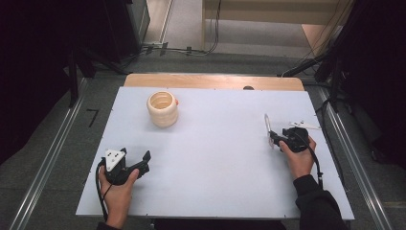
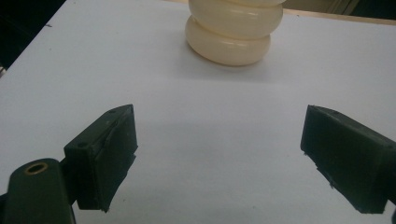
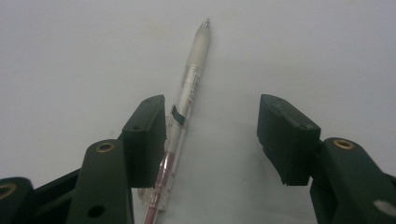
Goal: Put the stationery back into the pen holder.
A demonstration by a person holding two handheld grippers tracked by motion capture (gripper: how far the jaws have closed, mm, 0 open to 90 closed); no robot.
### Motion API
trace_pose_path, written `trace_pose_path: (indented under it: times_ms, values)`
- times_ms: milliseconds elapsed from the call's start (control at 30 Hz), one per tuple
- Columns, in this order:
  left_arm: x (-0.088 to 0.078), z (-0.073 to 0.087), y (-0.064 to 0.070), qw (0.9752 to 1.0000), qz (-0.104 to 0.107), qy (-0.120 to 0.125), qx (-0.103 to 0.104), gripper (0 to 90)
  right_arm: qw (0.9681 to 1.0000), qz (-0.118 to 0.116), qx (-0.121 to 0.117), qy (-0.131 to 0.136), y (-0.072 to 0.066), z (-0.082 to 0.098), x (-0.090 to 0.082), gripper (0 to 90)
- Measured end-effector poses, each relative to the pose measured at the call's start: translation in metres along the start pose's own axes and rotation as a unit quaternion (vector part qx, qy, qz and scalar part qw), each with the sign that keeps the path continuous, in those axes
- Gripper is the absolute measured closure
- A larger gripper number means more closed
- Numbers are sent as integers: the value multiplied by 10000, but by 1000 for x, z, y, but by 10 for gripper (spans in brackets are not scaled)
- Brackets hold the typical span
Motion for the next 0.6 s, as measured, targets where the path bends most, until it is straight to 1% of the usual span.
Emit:
trace_pose_path:
  times_ms: [267, 300, 400, 600]
  values:
    - [0, 0, 0, 10000, 15, 2, -1, 112, 10000, 10, 8, -14, -4, -9, 7, 422]
    - [0, 0, 0, 10000, 17, -2, 1, 113, 10000, 20, -34, -23, -4, -11, 9, 423]
    - [0, 0, 0, 10000, 15, 1, -1, 113, 10000, 47, -23, -39, -6, -14, 12, 435]
    - [0, 0, 0, 10000, 34, -2, -7, 113, 9999, 95, -85, -88, -9, -19, 19, 456]
Point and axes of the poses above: each handheld gripper's, and its own axes: x roughly forward along the jaws, z roughly out of its underside, y roughly to its right, the point moved 3 cm from there along x, roughly forward along the jaws, and after that the axes turned 9 degrees about z, right-handed, at the moved point
